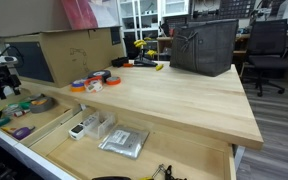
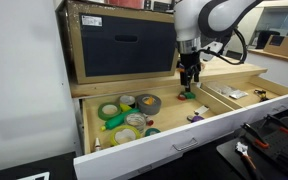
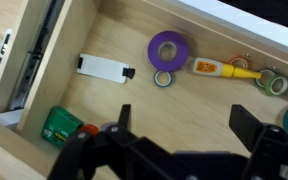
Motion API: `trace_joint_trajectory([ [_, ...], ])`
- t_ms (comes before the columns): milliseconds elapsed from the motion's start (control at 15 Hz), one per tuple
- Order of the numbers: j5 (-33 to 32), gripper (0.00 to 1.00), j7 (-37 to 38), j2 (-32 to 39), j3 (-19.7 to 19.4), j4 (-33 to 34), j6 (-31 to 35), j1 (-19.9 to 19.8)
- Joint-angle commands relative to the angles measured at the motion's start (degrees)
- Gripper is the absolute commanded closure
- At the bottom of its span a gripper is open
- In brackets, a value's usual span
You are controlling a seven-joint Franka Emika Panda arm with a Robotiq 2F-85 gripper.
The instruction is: Remove the clear masking tape from the drawer on the left and put it on the table
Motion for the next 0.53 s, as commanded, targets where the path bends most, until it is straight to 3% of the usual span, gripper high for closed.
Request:
trace_joint_trajectory([
  [0, -0.82, 0.0, 7.46, 2.5, -1.21, -0.68, 4.21, 3.3],
  [200, -3.61, 0.0, 10.83, 4.11, -2.07, -1.83, 6.71, 5.77],
  [467, -2.47, 0.0, 13.23, 5.5, -2.03, -2.71, 11.07, 7.62],
])
